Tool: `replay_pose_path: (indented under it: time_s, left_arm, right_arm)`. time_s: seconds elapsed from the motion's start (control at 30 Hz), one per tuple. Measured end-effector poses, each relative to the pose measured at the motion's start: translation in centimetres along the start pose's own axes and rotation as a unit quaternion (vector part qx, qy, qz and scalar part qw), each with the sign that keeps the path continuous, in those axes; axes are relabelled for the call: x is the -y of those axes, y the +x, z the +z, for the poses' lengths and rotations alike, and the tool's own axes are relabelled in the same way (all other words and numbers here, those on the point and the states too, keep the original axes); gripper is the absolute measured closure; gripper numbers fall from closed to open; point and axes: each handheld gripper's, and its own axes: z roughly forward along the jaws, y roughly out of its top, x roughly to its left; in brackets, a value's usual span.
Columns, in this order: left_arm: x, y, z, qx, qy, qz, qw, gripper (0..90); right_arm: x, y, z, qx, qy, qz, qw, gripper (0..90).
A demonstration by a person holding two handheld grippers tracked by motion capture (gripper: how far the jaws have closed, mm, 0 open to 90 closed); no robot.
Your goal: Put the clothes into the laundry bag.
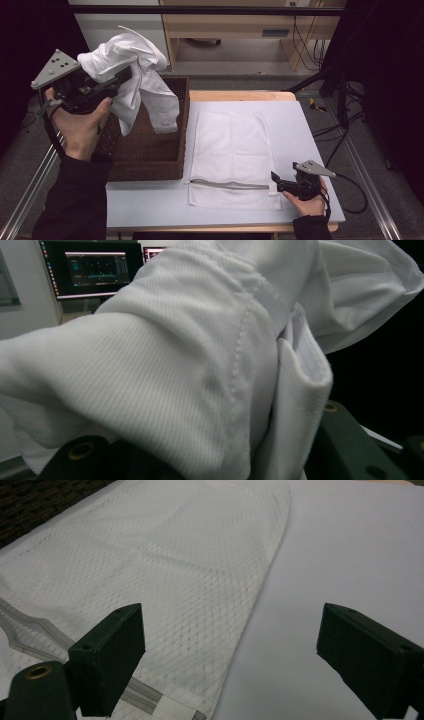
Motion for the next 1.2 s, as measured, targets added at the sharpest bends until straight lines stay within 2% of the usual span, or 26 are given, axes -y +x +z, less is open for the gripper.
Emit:
replay_pose_path:
  time_s: [0.13,0.17,0.23,0.4,0.57,0.83,1.2]
  left_arm:
    - [-1.1,0.2,-1.0,-0.002,-0.025,-0.001,0.9997,64.7]
    - [-1.3,0.1,-1.3,-0.001,-0.023,-0.005,0.9997,64.7]
    - [-1.7,0.2,-1.7,-0.004,-0.031,0.000,0.9995,64.7]
    - [-2.4,0.1,-2.6,-0.003,-0.045,-0.001,0.9990,64.7]
    - [-2.9,-0.3,-3.1,0.002,-0.046,-0.003,0.9989,64.7]
    - [-3.6,-1.3,-3.5,0.014,-0.061,-0.003,0.9980,64.6]
    - [-5.1,-3.7,-3.4,0.036,-0.084,0.006,0.9958,64.6]
  right_arm:
    - [0.0,0.0,0.0,0.000,-0.002,-0.001,1.0000,12.1]
    - [0.0,0.0,0.0,0.000,-0.003,-0.001,1.0000,12.1]
    - [0.0,0.0,0.0,0.001,-0.003,-0.001,1.0000,12.0]
    - [0.0,0.1,0.0,0.000,-0.003,-0.002,1.0000,12.0]
    - [-0.1,0.1,-0.1,0.000,-0.006,-0.002,1.0000,12.0]
    - [-0.1,0.0,-0.2,0.001,-0.009,-0.002,1.0000,11.8]
    - [-0.1,-0.1,-0.4,0.001,-0.015,0.000,0.9999,11.8]
